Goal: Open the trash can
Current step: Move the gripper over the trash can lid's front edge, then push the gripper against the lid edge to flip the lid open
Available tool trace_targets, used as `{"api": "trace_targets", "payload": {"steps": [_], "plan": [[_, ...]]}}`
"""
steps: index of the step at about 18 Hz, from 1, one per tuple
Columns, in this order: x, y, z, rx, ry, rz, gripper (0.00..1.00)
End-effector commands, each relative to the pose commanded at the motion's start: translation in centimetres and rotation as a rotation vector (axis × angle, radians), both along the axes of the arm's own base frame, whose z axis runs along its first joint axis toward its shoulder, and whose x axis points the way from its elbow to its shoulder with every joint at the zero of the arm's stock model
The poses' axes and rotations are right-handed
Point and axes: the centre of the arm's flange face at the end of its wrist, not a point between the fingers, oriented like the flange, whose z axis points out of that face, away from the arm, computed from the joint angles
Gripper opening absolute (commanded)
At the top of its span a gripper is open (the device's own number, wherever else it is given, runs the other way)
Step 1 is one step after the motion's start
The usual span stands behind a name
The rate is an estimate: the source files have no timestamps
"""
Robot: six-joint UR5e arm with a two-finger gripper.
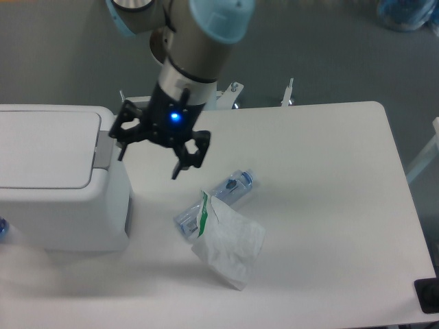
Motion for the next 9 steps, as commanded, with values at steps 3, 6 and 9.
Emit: {"api": "trace_targets", "payload": {"steps": [3, 6, 9], "plan": [[0.9, -0.9, -0.1, -0.004, -0.001, -0.002, 1.00], [0.9, -1.0, -0.8, -0.013, -0.006, -0.002, 1.00], [1.0, -1.1, -1.1, -0.016, -0.008, -0.002, 1.00]]}}
